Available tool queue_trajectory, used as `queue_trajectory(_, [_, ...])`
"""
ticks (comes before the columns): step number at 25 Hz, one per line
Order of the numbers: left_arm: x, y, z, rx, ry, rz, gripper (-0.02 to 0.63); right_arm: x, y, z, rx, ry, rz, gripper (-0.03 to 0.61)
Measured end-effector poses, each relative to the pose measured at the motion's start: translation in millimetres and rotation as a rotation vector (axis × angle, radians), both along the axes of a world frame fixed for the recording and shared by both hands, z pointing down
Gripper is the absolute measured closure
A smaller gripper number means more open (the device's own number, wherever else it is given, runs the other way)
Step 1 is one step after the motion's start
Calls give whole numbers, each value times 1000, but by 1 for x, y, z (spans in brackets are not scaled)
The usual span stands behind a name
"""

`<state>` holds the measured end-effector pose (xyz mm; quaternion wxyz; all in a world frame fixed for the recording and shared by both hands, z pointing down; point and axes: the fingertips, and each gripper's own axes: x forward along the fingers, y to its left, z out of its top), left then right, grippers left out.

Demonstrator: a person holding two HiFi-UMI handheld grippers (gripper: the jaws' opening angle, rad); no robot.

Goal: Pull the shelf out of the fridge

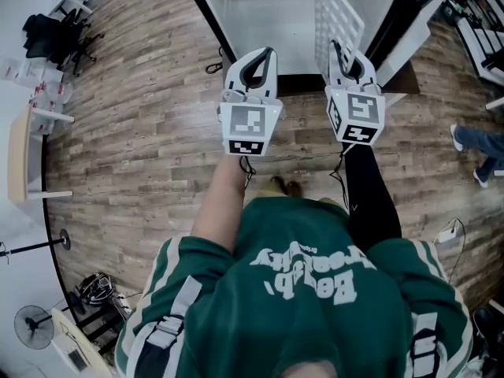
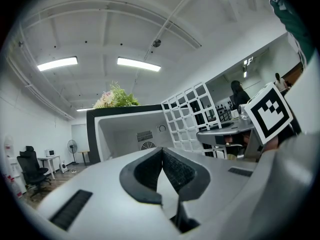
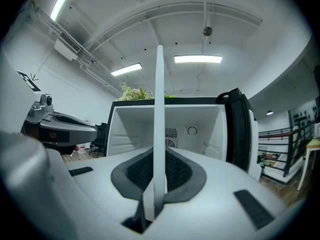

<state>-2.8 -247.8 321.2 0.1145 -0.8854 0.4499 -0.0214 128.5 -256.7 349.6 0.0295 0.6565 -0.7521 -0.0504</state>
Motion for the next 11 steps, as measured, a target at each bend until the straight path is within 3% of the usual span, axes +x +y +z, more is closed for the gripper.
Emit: queue_trajectory(11, [-5, 0, 0, -1, 12, -4, 597, -4, 1, -1, 7, 7, -4, 540])
